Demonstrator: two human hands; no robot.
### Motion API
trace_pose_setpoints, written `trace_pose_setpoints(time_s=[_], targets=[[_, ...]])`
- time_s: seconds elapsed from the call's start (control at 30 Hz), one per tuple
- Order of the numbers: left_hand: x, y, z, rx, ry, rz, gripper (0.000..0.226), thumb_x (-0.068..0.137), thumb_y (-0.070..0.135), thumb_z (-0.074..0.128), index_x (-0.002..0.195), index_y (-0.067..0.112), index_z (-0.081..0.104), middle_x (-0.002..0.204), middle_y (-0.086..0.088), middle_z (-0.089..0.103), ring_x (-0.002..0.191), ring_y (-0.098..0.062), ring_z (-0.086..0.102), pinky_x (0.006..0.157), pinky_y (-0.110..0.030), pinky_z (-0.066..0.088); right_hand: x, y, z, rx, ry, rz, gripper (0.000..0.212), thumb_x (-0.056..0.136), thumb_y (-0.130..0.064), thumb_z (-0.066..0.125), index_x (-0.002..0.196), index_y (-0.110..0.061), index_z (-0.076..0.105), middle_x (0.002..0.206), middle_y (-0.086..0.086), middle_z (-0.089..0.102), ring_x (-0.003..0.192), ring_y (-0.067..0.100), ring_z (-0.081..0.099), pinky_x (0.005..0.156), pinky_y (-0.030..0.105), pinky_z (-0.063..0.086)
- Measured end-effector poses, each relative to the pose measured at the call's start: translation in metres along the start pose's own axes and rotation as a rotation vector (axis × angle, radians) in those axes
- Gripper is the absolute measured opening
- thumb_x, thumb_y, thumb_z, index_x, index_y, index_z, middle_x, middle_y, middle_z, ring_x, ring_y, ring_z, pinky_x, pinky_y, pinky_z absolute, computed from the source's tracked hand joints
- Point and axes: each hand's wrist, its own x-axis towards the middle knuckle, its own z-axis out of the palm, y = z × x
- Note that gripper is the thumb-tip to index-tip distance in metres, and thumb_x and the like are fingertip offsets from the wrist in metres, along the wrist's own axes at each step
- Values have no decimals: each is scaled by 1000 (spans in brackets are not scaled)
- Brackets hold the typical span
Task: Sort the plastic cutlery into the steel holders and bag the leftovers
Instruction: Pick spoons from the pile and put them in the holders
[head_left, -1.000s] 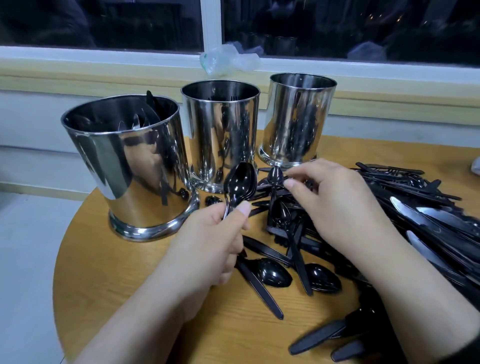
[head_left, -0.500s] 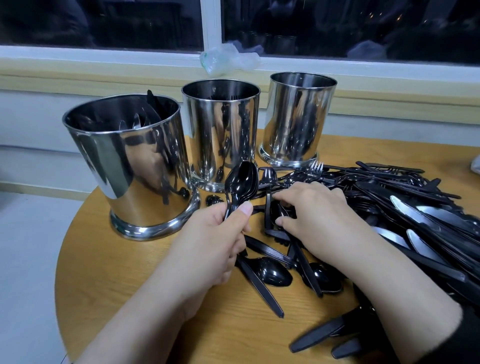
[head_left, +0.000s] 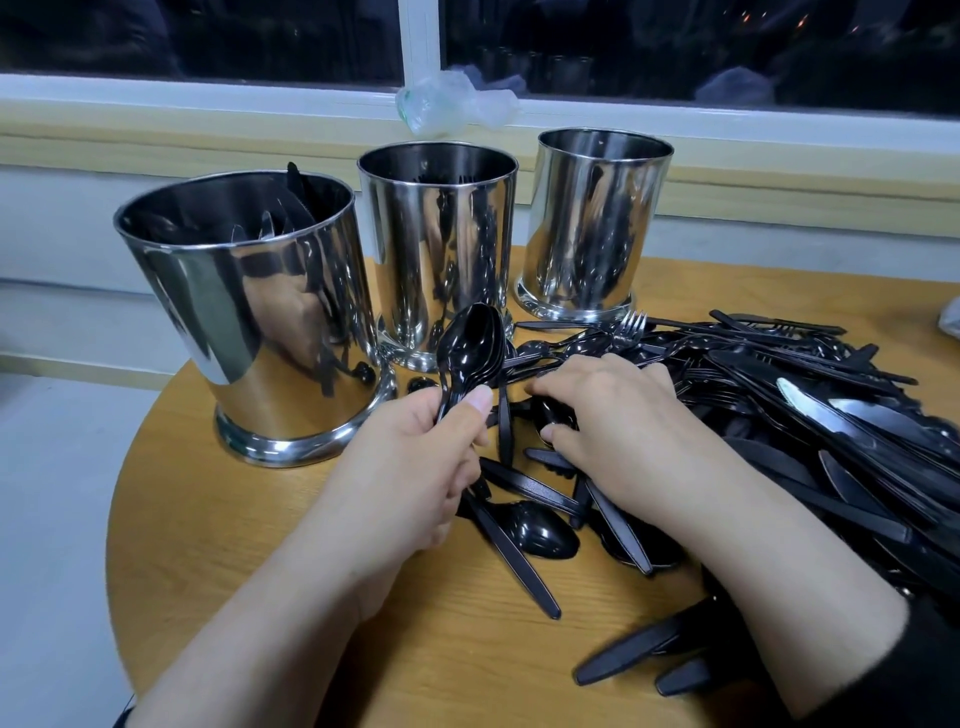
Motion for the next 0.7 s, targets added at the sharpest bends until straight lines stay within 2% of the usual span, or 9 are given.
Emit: trace_pose_setpoints(time_s=[0.13,0.2,0.23,0.3,0.37,0.43,0.53,0.63,0.7], targets=[[-1,0,2,2,10,-1,35,101,42,53,84,12,59,55,-3,41,38,-13,29,39,-19,24,-1,-3,-3,58,44,-22,38,103,-25,55,139,-34,55,125,-12,55,123,16,47,103,37,33],[0,1,2,0,26,5,34,102,42,52,90,11,61,55,-2,41,37,-12,29,39,-18,24,-2,-2,-5,153,102,-23,34,102,-23,58,135,-30,62,120,-11,61,116,12,54,106,34,38],[0,2,3,-1,32,8,34,102,42,52,93,11,62,55,-2,41,37,-12,29,38,-18,24,-3,-1,-6,222,143,-18,31,100,-22,60,129,-29,66,113,-12,64,106,6,57,101,28,43],[1,3,3,-10,32,12,33,104,41,50,97,11,63,54,-1,41,36,-11,29,38,-18,25,-4,1,-8,373,230,19,24,98,-21,64,118,-29,73,95,-18,64,83,-5,57,79,7,43],[-1,4,3,-10,27,14,34,105,39,48,97,9,62,55,-1,43,37,-12,31,39,-19,26,-4,4,-11,541,323,74,18,95,-22,68,108,-32,76,79,-22,64,73,-11,57,65,1,39],[-4,4,4,13,23,34,35,106,38,48,96,8,62,57,-3,50,41,-16,36,42,-25,30,-4,6,-14,727,427,97,12,92,-20,71,95,-31,76,69,-22,66,65,-8,59,60,3,40],[-7,3,5,36,32,70,36,107,35,49,93,6,64,65,-3,67,51,-19,57,48,-31,49,-5,3,-19,953,485,79,12,91,-16,73,88,-27,74,73,-11,72,61,2,63,61,12,48],[-7,4,6,-11,4,35,33,108,31,49,100,5,67,82,-8,79,73,-25,76,69,-32,65,-7,-3,-19,1014,485,45,13,90,-13,74,85,-26,72,73,-7,72,62,10,69,61,17,51],[-8,5,7,-36,-41,1,32,108,33,49,107,6,67,86,-10,79,74,-27,77,70,-36,66,-8,-7,-19,1013,480,40,11,90,-14,75,85,-24,72,74,-7,73,63,11,71,62,17,52]])
